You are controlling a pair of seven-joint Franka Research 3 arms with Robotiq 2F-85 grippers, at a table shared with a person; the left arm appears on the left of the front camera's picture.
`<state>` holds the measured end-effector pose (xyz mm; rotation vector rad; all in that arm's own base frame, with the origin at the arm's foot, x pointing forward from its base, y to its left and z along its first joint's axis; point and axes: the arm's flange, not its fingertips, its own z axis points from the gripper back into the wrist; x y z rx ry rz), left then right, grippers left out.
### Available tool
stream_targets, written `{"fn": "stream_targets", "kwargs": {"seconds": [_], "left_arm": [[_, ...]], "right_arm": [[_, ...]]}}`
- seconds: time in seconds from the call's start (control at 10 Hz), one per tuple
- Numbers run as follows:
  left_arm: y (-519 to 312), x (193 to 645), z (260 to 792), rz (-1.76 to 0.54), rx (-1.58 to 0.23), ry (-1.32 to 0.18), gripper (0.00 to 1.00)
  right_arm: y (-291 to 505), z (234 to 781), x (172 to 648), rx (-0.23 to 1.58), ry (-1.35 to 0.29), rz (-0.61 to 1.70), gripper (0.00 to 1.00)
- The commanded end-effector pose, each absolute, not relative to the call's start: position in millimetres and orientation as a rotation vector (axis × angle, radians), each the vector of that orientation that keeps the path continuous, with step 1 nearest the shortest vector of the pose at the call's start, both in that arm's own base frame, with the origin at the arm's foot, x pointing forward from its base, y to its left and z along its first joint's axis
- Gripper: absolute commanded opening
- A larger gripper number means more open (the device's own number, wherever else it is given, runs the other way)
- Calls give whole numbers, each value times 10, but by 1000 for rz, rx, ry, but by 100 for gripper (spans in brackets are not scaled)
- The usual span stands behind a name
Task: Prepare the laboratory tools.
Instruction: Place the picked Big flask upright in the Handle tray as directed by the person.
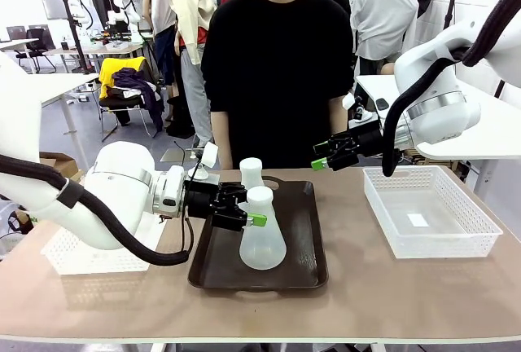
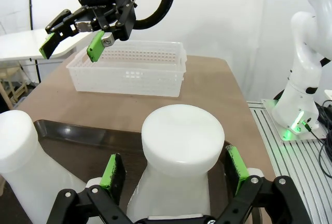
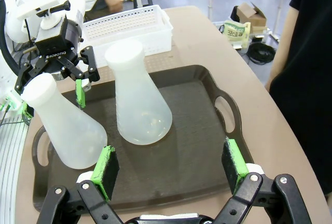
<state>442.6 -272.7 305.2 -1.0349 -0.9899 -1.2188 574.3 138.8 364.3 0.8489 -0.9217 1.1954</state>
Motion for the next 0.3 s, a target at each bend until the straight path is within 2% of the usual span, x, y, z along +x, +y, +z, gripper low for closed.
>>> {"fn": "stream_targets", "kwargs": {"seconds": [0.0,0.2], "left_arm": [[-2733,4430,3059,-1229,-1029,-1003,100],[-2733,4430,3059,-1229,-1029,-1003,100]], "right_arm": [[1391,3637,5747,849,-916,1200,100],[1391,3637,5747,849,-916,1200,100]]}}
